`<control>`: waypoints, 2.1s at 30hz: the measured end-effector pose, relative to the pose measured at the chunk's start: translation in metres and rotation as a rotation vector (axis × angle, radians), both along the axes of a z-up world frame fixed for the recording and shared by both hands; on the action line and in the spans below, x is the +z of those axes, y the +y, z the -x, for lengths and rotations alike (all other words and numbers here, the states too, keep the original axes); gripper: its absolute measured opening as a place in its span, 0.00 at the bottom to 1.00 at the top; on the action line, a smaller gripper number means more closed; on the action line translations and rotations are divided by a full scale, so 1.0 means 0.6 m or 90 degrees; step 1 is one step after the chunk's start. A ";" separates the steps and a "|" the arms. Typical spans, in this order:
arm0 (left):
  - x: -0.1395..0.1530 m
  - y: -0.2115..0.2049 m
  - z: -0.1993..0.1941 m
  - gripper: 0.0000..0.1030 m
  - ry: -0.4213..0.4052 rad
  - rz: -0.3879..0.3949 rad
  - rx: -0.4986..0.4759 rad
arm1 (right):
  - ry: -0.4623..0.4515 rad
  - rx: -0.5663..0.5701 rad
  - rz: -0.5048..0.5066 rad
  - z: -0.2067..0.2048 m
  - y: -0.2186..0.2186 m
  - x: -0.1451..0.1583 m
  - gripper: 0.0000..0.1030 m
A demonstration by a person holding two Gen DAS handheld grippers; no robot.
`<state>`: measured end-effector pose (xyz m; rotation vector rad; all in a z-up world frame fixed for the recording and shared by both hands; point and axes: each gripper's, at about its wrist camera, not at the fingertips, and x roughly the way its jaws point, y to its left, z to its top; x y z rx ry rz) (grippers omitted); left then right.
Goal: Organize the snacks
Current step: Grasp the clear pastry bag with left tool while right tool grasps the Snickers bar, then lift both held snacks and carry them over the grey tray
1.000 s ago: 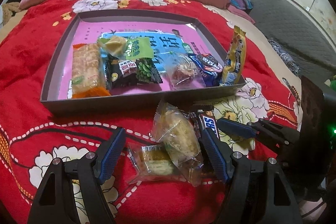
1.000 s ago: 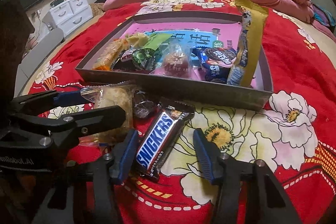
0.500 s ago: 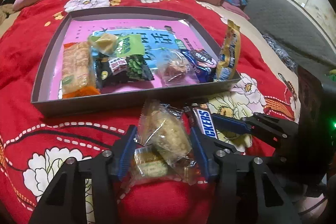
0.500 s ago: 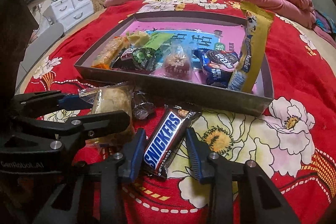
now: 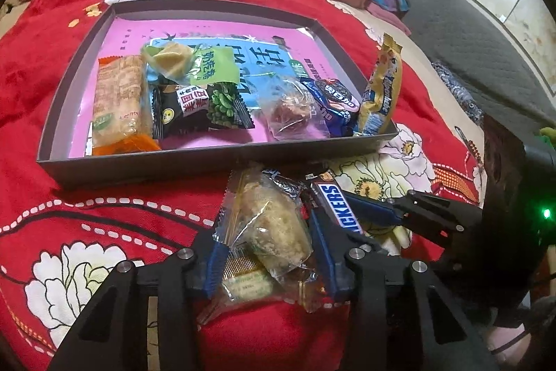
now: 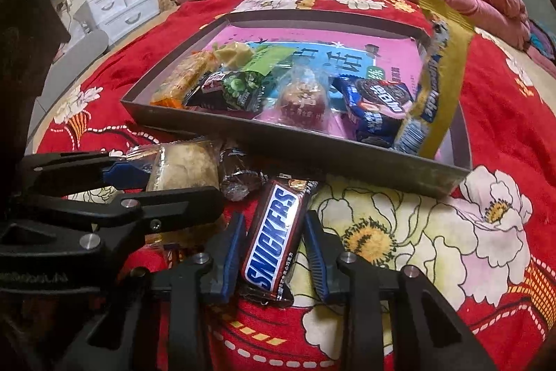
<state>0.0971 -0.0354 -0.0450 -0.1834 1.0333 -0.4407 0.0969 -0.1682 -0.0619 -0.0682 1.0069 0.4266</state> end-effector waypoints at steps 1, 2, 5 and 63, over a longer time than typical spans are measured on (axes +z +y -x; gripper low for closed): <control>0.000 0.000 0.000 0.44 0.000 0.001 -0.001 | 0.001 -0.006 -0.005 0.000 -0.005 0.002 0.31; 0.001 0.001 0.000 0.44 0.000 0.001 0.000 | 0.002 -0.013 -0.012 0.000 -0.012 0.004 0.31; 0.001 0.002 -0.001 0.44 0.002 0.005 0.001 | 0.000 -0.034 -0.030 0.000 -0.031 0.012 0.29; 0.079 0.109 -0.008 0.31 -0.141 0.004 0.146 | -0.128 -0.070 -0.146 -0.008 -0.050 0.090 0.28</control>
